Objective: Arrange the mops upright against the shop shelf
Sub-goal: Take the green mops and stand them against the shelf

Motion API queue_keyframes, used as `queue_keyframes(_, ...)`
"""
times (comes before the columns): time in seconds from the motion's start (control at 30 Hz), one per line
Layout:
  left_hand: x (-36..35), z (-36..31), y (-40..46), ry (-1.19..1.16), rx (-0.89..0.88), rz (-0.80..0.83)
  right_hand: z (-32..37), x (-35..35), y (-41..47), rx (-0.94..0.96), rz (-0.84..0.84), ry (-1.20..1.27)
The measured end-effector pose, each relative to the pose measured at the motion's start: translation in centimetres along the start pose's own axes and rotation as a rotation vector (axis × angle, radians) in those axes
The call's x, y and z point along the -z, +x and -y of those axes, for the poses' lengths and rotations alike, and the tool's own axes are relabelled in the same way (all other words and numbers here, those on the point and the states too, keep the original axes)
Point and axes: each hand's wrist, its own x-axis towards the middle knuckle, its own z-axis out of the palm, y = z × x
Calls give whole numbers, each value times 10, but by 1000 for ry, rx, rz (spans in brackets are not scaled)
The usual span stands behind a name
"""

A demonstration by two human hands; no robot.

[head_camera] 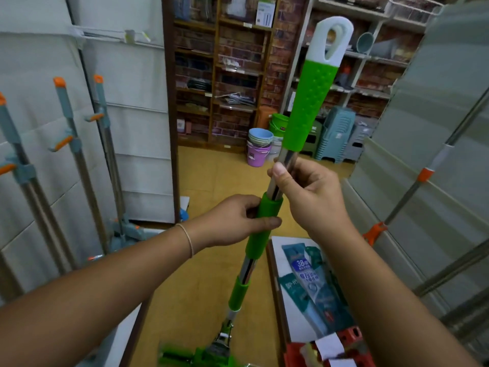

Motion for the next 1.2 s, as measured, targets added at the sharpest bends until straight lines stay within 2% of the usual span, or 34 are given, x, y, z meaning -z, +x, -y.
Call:
queue_keyframes(0.2,26,10,75,82,13,5,-40,15,75,7,71,46)
queue_keyframes(0.43,30,16,152,46,47,7,-86,39,138,10,133,50)
queue_keyframes(0.7,36,44,222,-125,58,34,-128,46,185,-40,61,-23)
queue_keyframes(0.93,38,65,299,-187,-125,35,-161,39,235,-53,-43,-155)
queue_keyframes(1.2,63,74,398,-284,-233,190,-183,38,303,-145,-200,-275)
